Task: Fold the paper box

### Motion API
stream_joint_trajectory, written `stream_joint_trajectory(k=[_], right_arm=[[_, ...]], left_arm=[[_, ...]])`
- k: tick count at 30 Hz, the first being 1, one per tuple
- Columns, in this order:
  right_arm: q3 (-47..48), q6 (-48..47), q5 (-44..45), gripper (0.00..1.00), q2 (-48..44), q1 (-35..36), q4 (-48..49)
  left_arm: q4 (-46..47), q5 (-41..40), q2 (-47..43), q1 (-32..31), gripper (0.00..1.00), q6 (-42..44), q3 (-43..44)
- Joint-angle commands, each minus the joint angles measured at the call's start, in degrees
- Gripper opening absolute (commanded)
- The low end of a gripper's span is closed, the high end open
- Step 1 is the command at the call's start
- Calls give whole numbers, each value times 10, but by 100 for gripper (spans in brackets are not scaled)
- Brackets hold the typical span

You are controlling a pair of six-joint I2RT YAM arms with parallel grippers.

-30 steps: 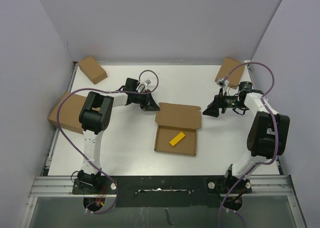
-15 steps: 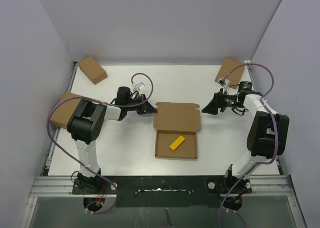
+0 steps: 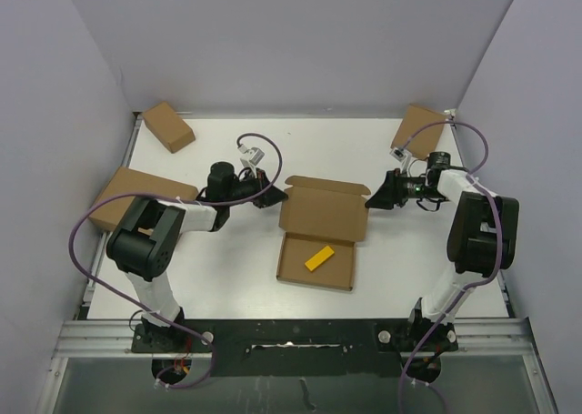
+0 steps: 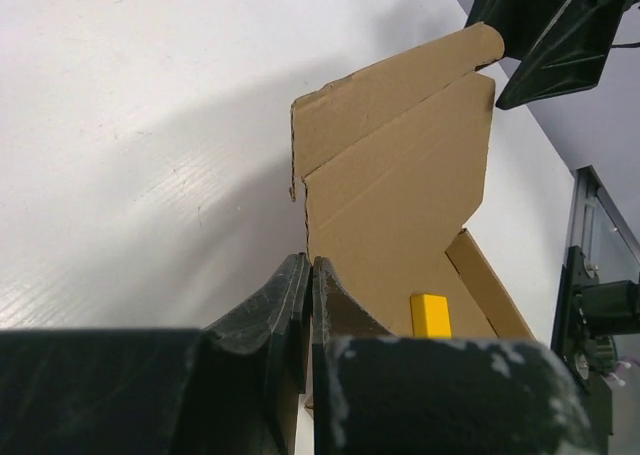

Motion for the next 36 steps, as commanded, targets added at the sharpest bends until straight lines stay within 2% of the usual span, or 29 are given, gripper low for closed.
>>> stream_joint_trajectory(k=[1,4,13,16,20,22,27,30,36], right_arm=[[36,-18,-18,53,-3,10,-27],[41,-32,-28,44,-6,15,-39],[47,-42,-24,25,-5,34,-51],[48,-44,-26,17,-6,37,-52],[49,-50,-27,0,-11,37,-52],[49,-58,-27,0,-19,37,-53],[48,-87,-18,0,-48,37,-58],[48,-100,-15,0,-61,37,-62],[51,-122,-15,0,-72,38,-74]], left_arm=[[45,-20,-41,-1,0,29,-2],[41,-24,-45,-1,0,31,-2],[36,-25,-56,-1,0,33,-2],[37,-22,-57,-1,0,33,-2],[32,-10,-61,-1,0,31,0],[18,2,-63,1,1,26,6],[-34,52,-65,15,19,1,27],[-102,75,-69,15,26,11,54],[-211,82,-83,16,33,41,97]])
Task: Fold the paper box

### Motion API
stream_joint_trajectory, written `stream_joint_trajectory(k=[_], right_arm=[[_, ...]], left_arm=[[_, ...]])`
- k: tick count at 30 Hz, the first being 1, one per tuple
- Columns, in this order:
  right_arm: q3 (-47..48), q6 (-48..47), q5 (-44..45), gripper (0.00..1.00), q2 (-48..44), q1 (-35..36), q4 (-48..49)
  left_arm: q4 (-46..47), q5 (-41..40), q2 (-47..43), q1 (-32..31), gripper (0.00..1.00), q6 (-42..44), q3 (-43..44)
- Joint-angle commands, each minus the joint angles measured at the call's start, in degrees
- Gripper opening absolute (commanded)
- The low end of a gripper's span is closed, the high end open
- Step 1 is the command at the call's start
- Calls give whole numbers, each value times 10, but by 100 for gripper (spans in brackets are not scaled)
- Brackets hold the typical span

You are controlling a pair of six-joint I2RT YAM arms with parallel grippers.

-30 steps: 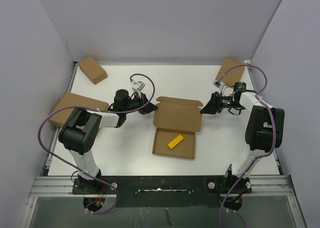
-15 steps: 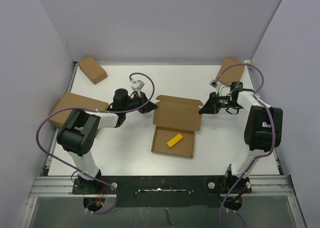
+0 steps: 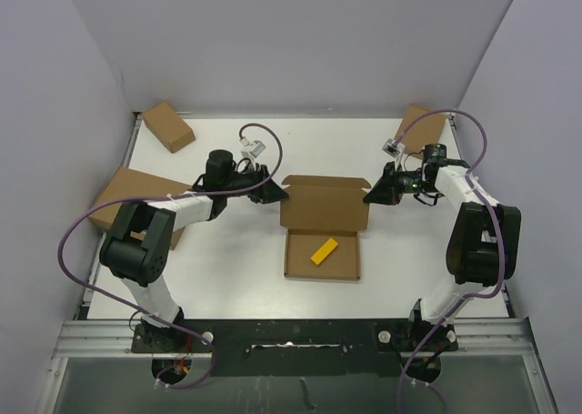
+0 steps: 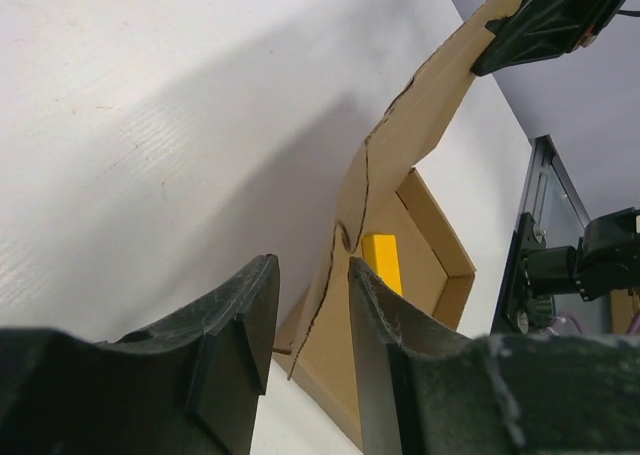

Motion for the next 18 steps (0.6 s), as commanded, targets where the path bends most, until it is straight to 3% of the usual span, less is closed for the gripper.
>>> stream_joint_trajectory(k=[1,18], right_arm=[[22,-30,-8,0,-28,4,-10],[21,-33,-6,0,-41,13,-8]], left_arm=[[-86,25,-59,2,33,32,49],[-173,18,-52,-7,29,71,89]])
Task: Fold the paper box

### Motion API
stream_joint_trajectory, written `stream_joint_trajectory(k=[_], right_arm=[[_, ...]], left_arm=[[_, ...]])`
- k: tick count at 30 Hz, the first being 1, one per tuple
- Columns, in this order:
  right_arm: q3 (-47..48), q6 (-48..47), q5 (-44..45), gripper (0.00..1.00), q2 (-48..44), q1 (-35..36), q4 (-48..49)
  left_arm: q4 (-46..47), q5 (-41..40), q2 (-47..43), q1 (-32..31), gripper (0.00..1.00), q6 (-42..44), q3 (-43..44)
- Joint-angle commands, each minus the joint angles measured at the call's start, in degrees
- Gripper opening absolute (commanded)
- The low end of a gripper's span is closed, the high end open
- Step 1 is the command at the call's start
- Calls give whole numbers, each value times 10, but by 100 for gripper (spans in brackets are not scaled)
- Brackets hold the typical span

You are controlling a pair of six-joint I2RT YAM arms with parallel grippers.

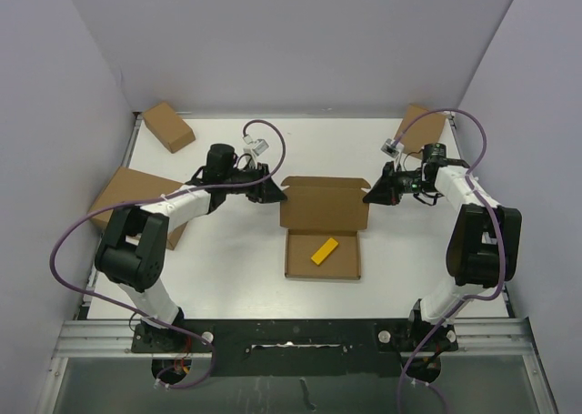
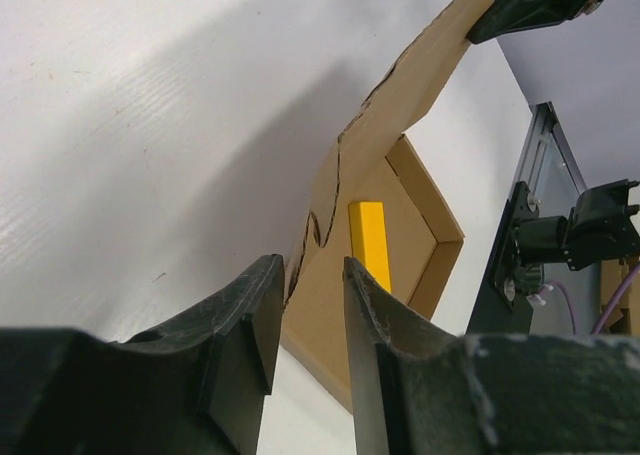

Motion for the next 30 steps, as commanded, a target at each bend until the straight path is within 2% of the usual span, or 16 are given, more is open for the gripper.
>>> stream_joint_trajectory(k=[1,5,8,11,16,22,30], right_arm=[[19,-7,-8,0,-32,7,1],[19,-6,-4,0,-36,11,5],[17,2,3,0,-44,17,15],[6,36,41,0,-68,34,58],[-7,100,165,0,-111,85,155],[19,143,299,0,-97,144,220],[62,178,459,0,-61,191,293]], left_arm=[[-3,3,-20,-7,25,17,37],[-7,1,-13,-16,7,12,48],[-11,-22,-13,-21,0,5,50],[-12,-76,-21,-28,0,-4,51],[-13,-202,-34,-47,0,-12,72],[0,-350,-33,-69,0,-12,113],[30,-452,-14,-98,0,-20,148]])
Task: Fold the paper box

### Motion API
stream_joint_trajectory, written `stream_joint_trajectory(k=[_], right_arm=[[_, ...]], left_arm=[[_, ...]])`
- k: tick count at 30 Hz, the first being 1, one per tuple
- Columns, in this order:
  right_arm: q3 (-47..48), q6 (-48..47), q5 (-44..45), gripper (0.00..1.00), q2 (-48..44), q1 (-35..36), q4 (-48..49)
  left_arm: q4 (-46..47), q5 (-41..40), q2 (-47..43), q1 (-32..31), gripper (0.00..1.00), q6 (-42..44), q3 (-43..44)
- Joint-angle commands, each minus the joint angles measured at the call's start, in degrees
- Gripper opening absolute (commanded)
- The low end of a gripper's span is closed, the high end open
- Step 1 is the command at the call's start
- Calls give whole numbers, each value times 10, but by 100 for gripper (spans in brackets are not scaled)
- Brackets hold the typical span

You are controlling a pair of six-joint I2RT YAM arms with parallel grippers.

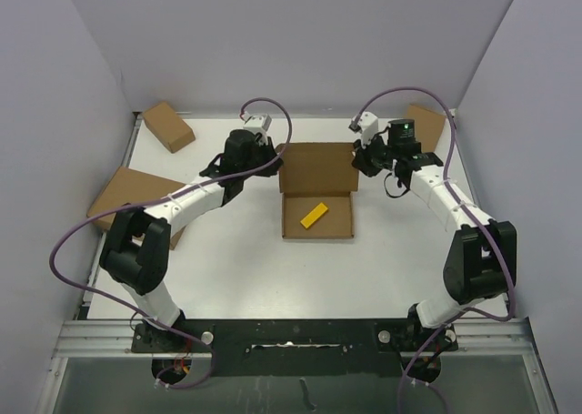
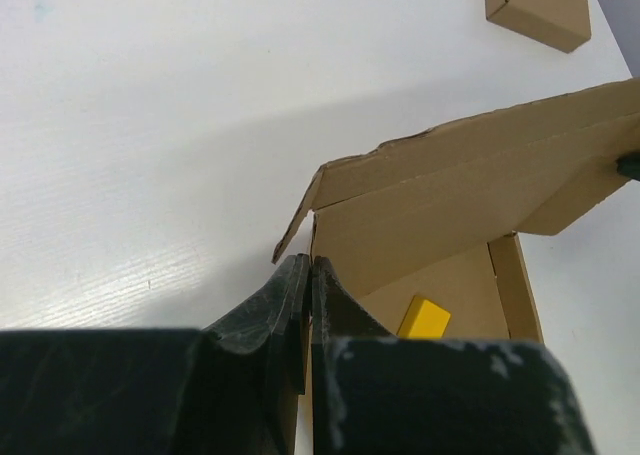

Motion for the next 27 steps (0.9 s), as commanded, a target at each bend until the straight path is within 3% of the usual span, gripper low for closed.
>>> stream_joint_trajectory(k=[1,12,19,27], right_arm=[[34,28,92,0,13,33,75],[-40,131,265,0,-3,96,196],[-43,140,270,0,-3,115,222],[-54,114,270,0,26,122,315]], left_arm=[[60,-67,-11,-30,0,-21,50],[69,-167,11,-68,0,-52,50],[91,-182,18,-79,0,-44,63],[116,-194,50,-81,0,-13,85]])
